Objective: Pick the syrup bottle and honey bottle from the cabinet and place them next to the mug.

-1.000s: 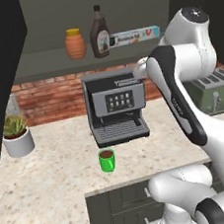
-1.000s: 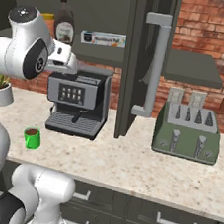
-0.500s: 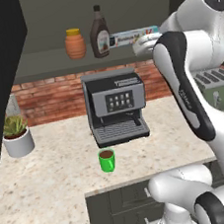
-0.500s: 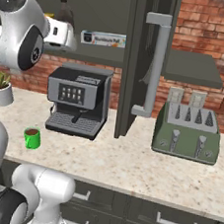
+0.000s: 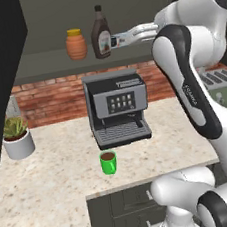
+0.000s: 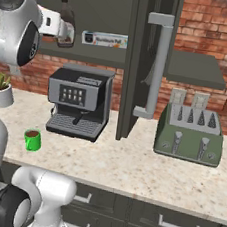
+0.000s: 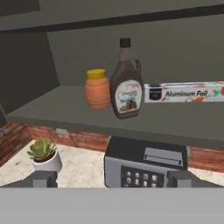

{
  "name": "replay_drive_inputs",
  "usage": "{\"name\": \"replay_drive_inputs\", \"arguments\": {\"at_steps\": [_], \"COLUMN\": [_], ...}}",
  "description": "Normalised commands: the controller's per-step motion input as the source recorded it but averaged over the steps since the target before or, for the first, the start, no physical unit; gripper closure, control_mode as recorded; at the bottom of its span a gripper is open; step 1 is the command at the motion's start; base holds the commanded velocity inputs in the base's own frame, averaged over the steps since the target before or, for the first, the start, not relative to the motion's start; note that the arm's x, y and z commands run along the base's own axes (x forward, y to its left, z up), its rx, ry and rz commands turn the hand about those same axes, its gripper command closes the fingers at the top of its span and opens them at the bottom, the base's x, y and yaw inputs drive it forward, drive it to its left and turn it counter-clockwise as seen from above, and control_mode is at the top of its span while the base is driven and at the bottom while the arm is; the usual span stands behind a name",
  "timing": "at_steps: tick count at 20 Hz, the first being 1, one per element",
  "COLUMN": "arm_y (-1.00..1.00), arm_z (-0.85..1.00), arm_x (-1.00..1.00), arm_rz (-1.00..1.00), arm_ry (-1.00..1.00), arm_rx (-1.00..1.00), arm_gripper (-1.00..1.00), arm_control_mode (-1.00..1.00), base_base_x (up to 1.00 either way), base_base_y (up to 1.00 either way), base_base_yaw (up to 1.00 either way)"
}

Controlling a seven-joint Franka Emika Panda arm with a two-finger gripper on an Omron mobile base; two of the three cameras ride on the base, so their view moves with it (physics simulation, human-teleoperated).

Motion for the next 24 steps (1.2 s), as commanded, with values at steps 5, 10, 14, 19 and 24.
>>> {"name": "replay_drive_inputs", "arguments": {"at_steps": [5, 10, 14, 19, 24], "arm_y": [0.58, 0.23, 0.17, 0.13, 0.01], "arm_z": [0.48, 0.05, -0.05, 0.00, -0.01], "arm_x": [0.00, 0.26, 0.33, 0.31, 0.30], "arm_rz": [0.01, -0.12, -0.27, -0.22, -0.01], "arm_ry": [0.00, 0.00, 0.00, 0.00, 0.00], "arm_rx": [-0.06, -0.04, -0.06, -0.05, 0.00], "arm_gripper": [-1.00, -1.00, -1.00, -1.00, -1.00], "arm_control_mode": [-1.00, -1.00, -1.00, -1.00, -1.00], "base_base_x": [0.00, 0.00, 0.00, 0.00, 0.00], "base_base_y": [0.00, 0.00, 0.00, 0.00, 0.00], "base_base_yaw": [0.00, 0.00, 0.00, 0.00, 0.00]}}
